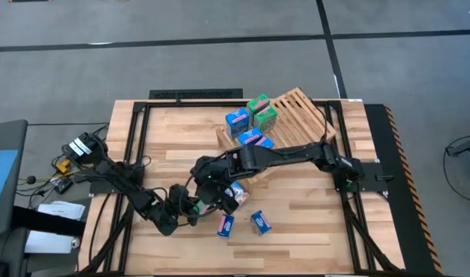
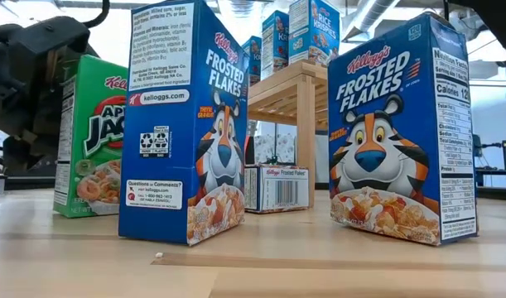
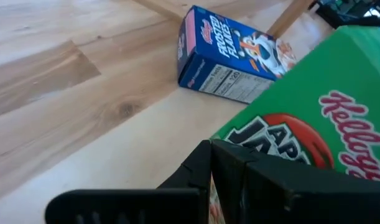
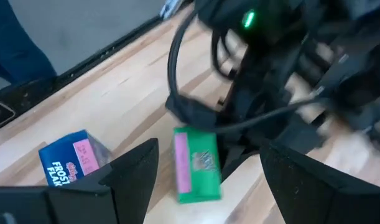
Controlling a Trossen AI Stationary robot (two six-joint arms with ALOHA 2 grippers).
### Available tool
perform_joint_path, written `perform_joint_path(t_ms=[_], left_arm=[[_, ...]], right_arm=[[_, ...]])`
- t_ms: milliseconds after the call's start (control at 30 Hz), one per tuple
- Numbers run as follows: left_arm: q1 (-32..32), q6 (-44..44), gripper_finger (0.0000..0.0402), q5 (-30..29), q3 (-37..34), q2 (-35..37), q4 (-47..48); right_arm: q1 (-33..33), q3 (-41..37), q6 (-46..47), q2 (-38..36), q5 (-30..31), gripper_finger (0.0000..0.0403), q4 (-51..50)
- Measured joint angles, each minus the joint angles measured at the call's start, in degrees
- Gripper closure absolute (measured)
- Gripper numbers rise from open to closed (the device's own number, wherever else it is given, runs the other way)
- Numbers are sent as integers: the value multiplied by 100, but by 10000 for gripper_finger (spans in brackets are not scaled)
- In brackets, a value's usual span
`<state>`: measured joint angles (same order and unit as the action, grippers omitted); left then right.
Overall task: Stack cereal on shelf
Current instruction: Put the green cereal box aligned with the other green cereal boxes on the shelf
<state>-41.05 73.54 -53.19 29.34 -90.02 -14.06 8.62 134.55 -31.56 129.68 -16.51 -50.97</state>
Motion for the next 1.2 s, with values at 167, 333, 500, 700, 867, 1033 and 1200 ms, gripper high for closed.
perform_joint_path(t_ms=[167,333,500,700,867,1033,1200], left_arm=[[-9,-79,396,78,0,79,1],[-9,-585,348,225,0,375,20],[-5,-879,269,319,1,796,579],[47,-129,195,352,2,918,1393],[49,374,160,356,2,918,1875],[41,407,139,682,2,918,1977],[-21,378,134,798,2,918,2067]], right_arm=[[-2,14,364,67,-1,96,-58],[-15,-6,485,80,23,74,-242],[-9,-4,425,86,43,44,-198],[57,-68,376,155,8,39,273],[158,-107,588,323,-19,43,302],[157,-83,714,271,21,42,279],[161,-91,809,281,160,42,268]])
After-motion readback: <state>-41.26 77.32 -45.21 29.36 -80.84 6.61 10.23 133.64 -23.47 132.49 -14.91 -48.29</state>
